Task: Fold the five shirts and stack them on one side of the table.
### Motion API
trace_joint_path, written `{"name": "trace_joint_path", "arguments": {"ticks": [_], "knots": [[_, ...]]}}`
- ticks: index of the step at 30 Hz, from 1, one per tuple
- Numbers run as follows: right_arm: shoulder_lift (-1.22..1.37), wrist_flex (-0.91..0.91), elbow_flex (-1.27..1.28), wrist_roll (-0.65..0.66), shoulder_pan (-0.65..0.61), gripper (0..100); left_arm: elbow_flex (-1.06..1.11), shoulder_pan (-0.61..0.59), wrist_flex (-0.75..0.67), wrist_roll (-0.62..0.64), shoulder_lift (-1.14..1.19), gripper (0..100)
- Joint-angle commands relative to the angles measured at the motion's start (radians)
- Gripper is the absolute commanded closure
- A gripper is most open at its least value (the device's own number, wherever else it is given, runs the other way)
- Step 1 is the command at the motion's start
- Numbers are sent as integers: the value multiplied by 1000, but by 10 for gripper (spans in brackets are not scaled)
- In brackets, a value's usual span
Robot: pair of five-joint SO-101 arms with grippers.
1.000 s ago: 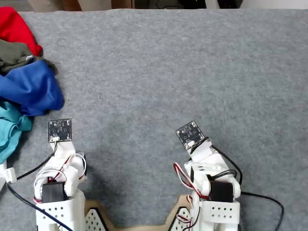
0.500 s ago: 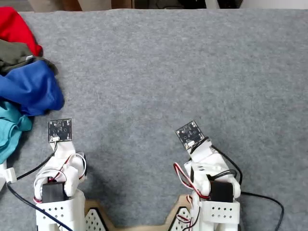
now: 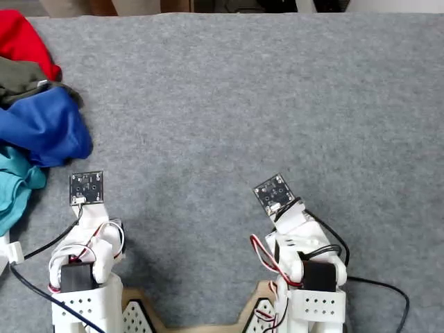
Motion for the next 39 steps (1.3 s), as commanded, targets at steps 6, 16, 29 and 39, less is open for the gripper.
{"name": "trace_joint_path", "arguments": {"ticks": [6,16,29,39], "knots": [[-31,5,-1,2,-15,991,15,9,-3,11,-4,980],[-33,-235,-56,2,-36,991,15,21,-3,11,-2,980],[-33,-311,-226,-2,-36,992,8,12,-8,8,-4,980],[-22,-107,-291,-218,-33,992,-333,-250,-192,-201,2,979]]}}
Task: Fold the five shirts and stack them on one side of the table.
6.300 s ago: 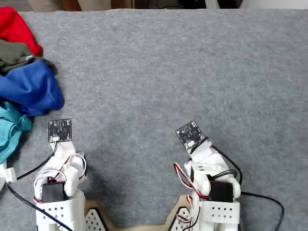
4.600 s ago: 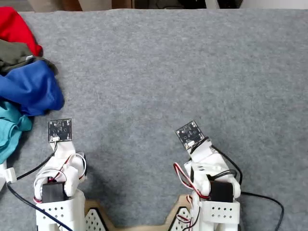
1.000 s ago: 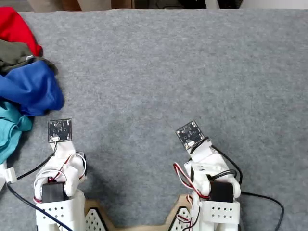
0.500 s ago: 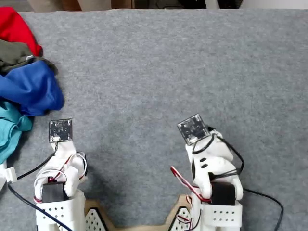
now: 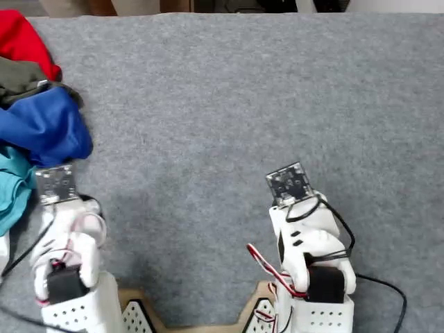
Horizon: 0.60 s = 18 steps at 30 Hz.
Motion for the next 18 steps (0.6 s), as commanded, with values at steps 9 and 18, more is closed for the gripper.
{"name": "trace_joint_path", "arguments": {"ticks": [9,18], "knots": [[-21,129,-189,-75,-10,992,-390,-235,-15,-61,145,979],[166,161,-404,-77,-10,990,-1039,-262,302,83,842,980]]}}
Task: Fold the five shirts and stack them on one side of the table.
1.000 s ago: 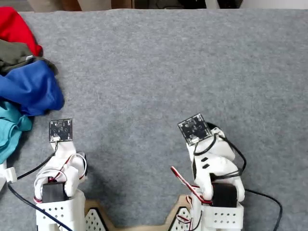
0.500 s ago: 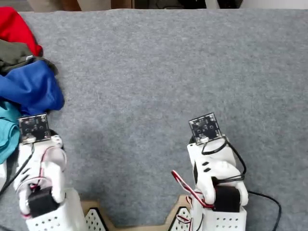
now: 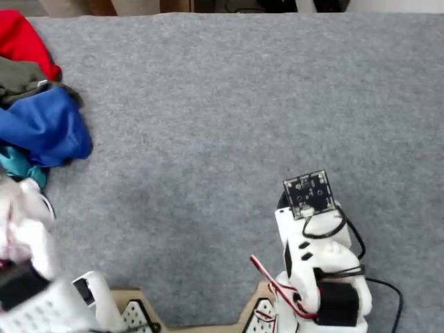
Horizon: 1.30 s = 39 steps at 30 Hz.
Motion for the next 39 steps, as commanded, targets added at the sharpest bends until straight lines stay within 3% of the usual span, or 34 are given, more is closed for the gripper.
{"name": "trace_joint_path", "arguments": {"ticks": [1,6,11,19,24,30,33,37,39], "knots": [[153,2,-157,-12,-10,990,-330,-5,120,40,289,980],[483,49,-452,-15,-8,990,-532,-12,123,34,559,980],[840,178,-789,-158,-8,982,-612,-12,44,31,854,979],[1205,423,-1230,-242,-10,765,-829,-84,-153,31,1274,961],[1267,450,-1280,-242,-30,748,-977,-98,-175,31,1438,822],[1273,443,-1280,-245,-153,748,-1109,-74,-176,32,1578,808],[1274,442,-1280,-273,-199,748,-1128,-61,-166,32,1646,833],[1274,442,-1280,-285,-202,748,-1129,-60,-141,38,1652,992],[1274,442,-1280,-285,-200,748,-1137,-58,-109,40,1652,969]]}}
